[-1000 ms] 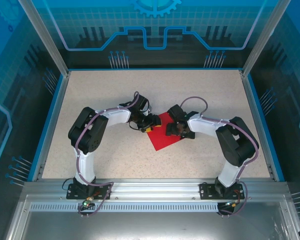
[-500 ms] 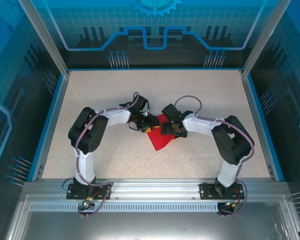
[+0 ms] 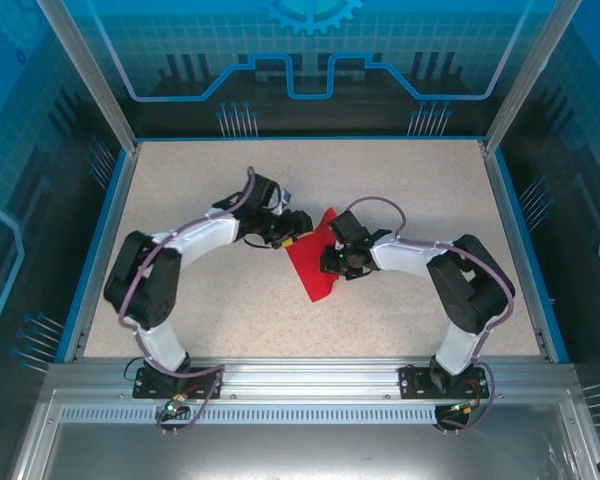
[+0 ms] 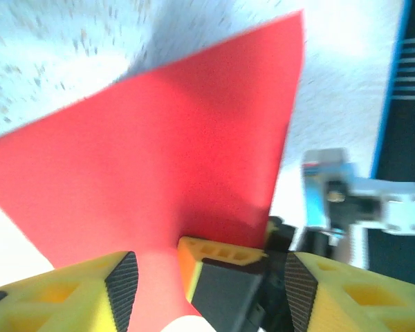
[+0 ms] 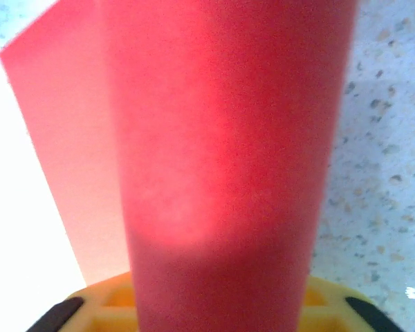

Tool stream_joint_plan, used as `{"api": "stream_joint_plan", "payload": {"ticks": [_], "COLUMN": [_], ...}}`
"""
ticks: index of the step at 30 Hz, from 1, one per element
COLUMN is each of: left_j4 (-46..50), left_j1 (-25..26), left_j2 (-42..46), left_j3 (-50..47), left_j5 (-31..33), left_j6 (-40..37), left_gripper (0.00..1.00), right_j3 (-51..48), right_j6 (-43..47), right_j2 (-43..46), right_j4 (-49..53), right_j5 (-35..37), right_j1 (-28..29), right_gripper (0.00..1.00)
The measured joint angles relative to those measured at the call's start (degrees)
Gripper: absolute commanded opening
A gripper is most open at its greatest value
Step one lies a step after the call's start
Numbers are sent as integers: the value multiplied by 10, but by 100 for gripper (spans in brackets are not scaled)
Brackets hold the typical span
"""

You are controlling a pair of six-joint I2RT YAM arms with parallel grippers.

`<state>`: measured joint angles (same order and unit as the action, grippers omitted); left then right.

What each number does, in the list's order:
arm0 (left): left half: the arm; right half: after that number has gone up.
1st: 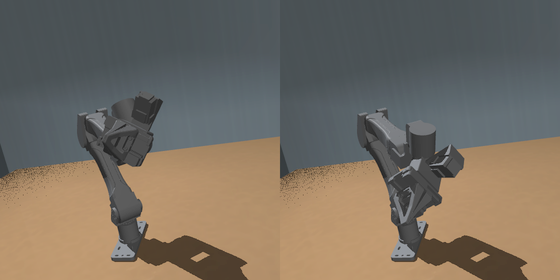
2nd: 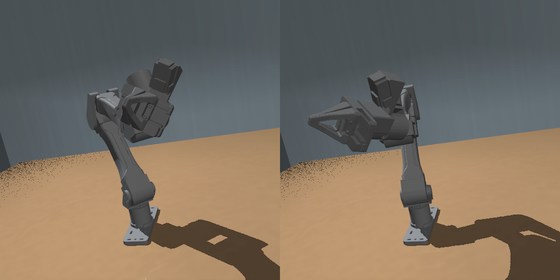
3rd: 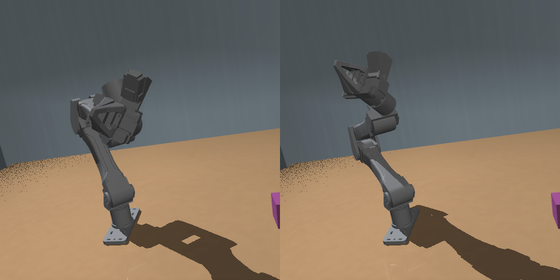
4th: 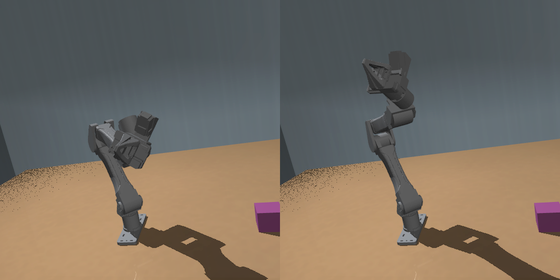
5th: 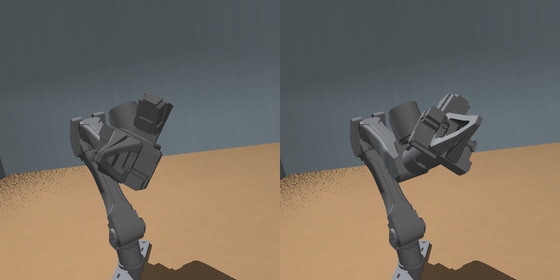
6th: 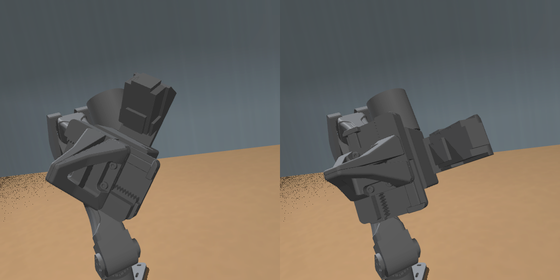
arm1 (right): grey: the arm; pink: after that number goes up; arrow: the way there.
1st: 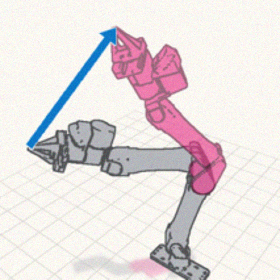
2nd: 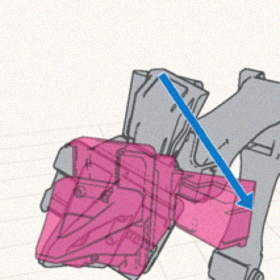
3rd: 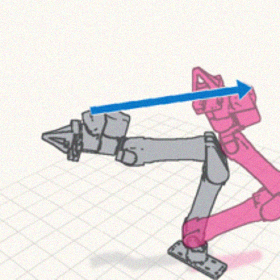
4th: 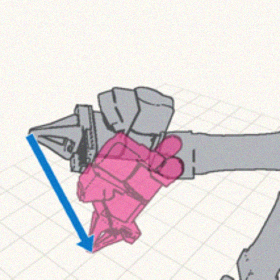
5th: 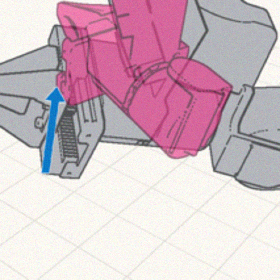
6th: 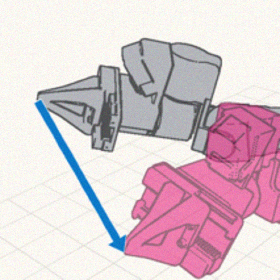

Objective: Fold a paper plane with a square sheet of paper (fold left side to right side)

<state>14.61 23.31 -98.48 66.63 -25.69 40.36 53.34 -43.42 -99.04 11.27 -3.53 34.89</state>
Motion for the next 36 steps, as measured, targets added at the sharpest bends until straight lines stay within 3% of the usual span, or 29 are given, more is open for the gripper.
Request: {"api": "stream_joint_plan", "payload": {"ticks": [6,11,19,24,31,33,36], "left_j4": [-11,-42,-223,-321,-363,-370,-375], "left_j1": [-71,-104,-100,-51,8,15,25], "left_j2": [133,224,285,268,213,200,184], "left_j3": [-64,-127,-181,-165,-92,-80,-72], "left_j5": [-22,-54,-115,-131,-139,-139,-139], "left_j6": [1,18,118,154,164,167,171], "left_gripper": [70,83,95,96,91,83,63], "right_j3": [-72,-106,-120,-106,-105,-105,-105], "right_j6": [-3,-14,-83,-145,-222,-235,-250], "right_j2": [75,149,297,338,349,350,350], "right_j4": [-106,-174,-265,-305,-356,-361,-366], "right_j5": [-87,-158,-250,-284,-296,-296,-297], "right_j1": [-43,-79,-152,-156,-155,-154,-152], "right_gripper": [20,20,22,23,26,26,28]}}
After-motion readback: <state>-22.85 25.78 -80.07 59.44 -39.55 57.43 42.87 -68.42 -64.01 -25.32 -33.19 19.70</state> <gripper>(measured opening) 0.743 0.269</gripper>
